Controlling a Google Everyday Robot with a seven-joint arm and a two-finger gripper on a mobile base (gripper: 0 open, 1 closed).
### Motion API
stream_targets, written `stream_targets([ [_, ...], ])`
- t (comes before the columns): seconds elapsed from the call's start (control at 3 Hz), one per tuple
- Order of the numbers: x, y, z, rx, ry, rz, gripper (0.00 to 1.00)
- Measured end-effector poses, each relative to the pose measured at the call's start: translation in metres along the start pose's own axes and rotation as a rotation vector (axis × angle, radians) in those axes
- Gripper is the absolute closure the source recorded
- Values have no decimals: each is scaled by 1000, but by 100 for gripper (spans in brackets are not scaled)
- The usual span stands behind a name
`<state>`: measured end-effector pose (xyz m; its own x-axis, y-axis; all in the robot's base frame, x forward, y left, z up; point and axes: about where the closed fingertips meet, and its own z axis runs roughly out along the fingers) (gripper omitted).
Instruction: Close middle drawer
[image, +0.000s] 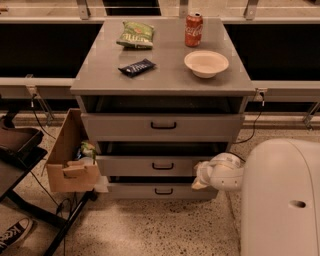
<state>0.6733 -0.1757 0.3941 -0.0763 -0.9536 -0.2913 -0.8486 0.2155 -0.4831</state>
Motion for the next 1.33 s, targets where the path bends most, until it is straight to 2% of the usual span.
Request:
stream_targets([
  [0.33, 0, 0, 0, 0, 0, 0, 3],
  [0.67, 0, 0, 0, 0, 0, 0, 13],
  [1.0, 0, 4, -2, 0, 0, 0, 31],
  [1.33, -3, 9, -11, -12, 9, -26, 54],
])
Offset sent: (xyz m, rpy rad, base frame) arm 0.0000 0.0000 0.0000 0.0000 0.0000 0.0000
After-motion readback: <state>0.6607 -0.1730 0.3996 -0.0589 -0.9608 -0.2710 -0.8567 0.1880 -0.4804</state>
